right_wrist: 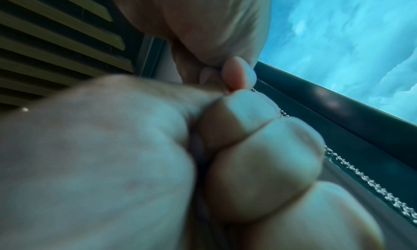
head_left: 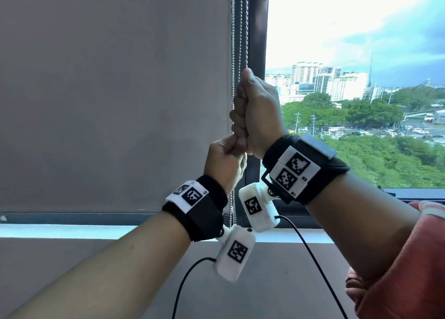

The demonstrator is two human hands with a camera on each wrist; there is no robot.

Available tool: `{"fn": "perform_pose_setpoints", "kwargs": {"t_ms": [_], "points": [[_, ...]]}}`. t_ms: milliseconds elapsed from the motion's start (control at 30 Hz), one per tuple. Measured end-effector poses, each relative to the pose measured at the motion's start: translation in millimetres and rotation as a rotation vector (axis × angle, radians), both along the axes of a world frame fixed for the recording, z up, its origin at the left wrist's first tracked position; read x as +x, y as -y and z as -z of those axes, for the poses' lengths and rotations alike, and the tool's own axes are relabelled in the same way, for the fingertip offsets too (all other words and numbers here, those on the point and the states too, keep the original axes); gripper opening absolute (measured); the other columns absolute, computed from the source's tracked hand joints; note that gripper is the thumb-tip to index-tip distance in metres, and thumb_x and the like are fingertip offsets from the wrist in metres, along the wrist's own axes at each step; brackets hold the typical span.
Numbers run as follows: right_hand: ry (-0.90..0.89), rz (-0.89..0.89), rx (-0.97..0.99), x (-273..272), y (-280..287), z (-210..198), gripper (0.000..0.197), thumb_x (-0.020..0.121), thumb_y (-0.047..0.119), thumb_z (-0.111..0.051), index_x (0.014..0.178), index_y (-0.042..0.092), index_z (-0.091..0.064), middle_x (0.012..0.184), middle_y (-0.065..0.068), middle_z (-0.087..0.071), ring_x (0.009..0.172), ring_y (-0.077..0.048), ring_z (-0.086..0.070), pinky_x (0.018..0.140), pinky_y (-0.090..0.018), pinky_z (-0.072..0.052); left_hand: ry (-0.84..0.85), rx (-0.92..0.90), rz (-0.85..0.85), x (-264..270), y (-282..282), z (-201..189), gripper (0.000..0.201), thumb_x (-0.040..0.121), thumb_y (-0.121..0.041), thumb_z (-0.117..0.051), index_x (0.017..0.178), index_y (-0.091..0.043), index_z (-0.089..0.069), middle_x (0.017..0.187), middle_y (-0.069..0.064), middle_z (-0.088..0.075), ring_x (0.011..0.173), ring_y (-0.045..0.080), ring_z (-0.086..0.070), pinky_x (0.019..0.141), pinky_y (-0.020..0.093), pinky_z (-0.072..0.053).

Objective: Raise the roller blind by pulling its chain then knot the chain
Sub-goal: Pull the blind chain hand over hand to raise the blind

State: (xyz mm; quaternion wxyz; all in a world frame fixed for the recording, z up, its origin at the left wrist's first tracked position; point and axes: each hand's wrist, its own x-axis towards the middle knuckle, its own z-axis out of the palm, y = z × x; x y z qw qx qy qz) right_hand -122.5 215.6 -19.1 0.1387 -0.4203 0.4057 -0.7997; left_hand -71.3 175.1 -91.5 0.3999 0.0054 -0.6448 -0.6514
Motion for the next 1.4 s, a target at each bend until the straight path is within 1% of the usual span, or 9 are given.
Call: {"fn": "perform_pose_setpoints", "kwargs": {"t_ms": [200, 400, 733, 867, 933, 1000, 1100, 1300, 1400], "points": [[-0.045, 0.032, -0.041, -4, -4, 4, 0.045, 0.102, 0.025, -0.038, 0.057, 0.021, -0.03, 0.042, 0.008, -0.022, 0.034, -0.01, -0.012, 0.039, -0.015, -0.012, 0.12, -0.111, -0.027, 2, 11, 5, 0.033, 0.096, -0.012, -0.044, 0.062, -0.01, -0.045, 0.045, 0.001, -0.041, 0.038, 0.013, -0.026, 0.042, 0.026, -0.015], [-0.069, 0.087, -0.063, -14, -6, 21, 0.046, 0.102, 0.019, -0.038, 0.056, 0.019, -0.031, 0.041, 0.01, -0.026, 0.034, -0.007, -0.02, 0.035, -0.016, -0.018, 0.065, -0.016, -0.004, 1, 14, -4, 0.026, 0.089, -0.003, -0.034, 0.102, 0.0, -0.056, 0.066, 0.009, -0.063, 0.057, 0.02, -0.063, 0.059, 0.034, -0.055], [-0.111, 0.096, 0.032, -11, -5, 77, 0.042, 0.104, 0.017, -0.035, 0.067, 0.008, -0.052, 0.04, 0.012, -0.041, 0.032, -0.002, -0.033, 0.033, -0.014, -0.026, -0.011, -0.07, -0.083, -6, 12, -27, 0.042, 0.095, -0.034, -0.04, 0.103, -0.001, -0.064, 0.099, 0.025, -0.069, 0.093, 0.035, -0.067, 0.088, 0.044, -0.053], [-0.099, 0.145, 0.091, -15, 6, 112, 0.043, 0.102, 0.022, -0.042, 0.059, 0.018, -0.039, 0.045, 0.01, -0.036, 0.039, -0.005, -0.029, 0.038, -0.018, -0.026, -0.047, -0.081, -0.045, -11, 5, -35, 0.035, 0.1, -0.026, -0.034, 0.102, -0.002, -0.059, 0.076, 0.016, -0.066, 0.073, 0.028, -0.066, 0.081, 0.036, -0.056], [-0.118, 0.148, 0.101, -17, 7, 117, 0.042, 0.102, 0.022, -0.042, 0.06, 0.019, -0.037, 0.045, 0.012, -0.035, 0.04, -0.004, -0.028, 0.038, -0.02, -0.024, -0.065, -0.011, -0.037, -14, 5, -36, 0.028, 0.1, -0.018, -0.035, 0.088, -0.005, -0.058, 0.055, 0.004, -0.048, 0.048, 0.017, -0.047, 0.055, 0.031, -0.053], [-0.129, 0.128, 0.104, -20, 7, 119, 0.043, 0.102, 0.021, -0.042, 0.059, 0.02, -0.038, 0.045, 0.014, -0.035, 0.04, -0.003, -0.028, 0.038, -0.019, -0.023, -0.059, 0.026, -0.032, -18, 6, -35, 0.031, 0.099, -0.013, -0.034, 0.073, -0.01, -0.051, 0.047, -0.004, -0.033, 0.039, 0.01, -0.026, 0.037, 0.02, -0.031], [-0.181, 0.045, 0.118, -23, 9, 122, 0.041, 0.093, 0.027, -0.046, 0.052, 0.027, -0.048, 0.046, 0.014, -0.039, 0.04, -0.003, -0.031, 0.038, -0.019, -0.025, -0.058, 0.009, -0.036, -19, 7, -35, 0.034, 0.098, -0.01, -0.033, 0.066, -0.013, -0.045, 0.044, -0.005, -0.029, 0.035, 0.008, -0.017, 0.036, 0.013, -0.016], [-0.196, 0.009, 0.161, -34, -1, 105, 0.022, 0.071, 0.005, -0.043, 0.065, 0.015, -0.061, 0.061, -0.008, -0.05, 0.052, -0.021, -0.046, 0.051, -0.03, -0.041, -0.091, -0.032, -0.039, -12, 6, -31, 0.036, 0.097, -0.007, -0.033, 0.065, -0.012, -0.046, 0.048, 0.001, -0.029, 0.033, 0.007, -0.018, 0.037, 0.012, -0.016], [-0.202, 0.043, 0.069, -38, -5, 79, 0.019, 0.068, 0.001, -0.039, 0.069, 0.005, -0.057, 0.06, -0.002, -0.057, 0.053, -0.014, -0.053, 0.055, -0.03, -0.046, -0.095, -0.037, -0.034, -9, 6, -32, 0.035, 0.098, -0.005, -0.032, 0.065, -0.01, -0.044, 0.049, 0.004, -0.028, 0.031, 0.005, -0.021, 0.034, 0.012, -0.022]]}}
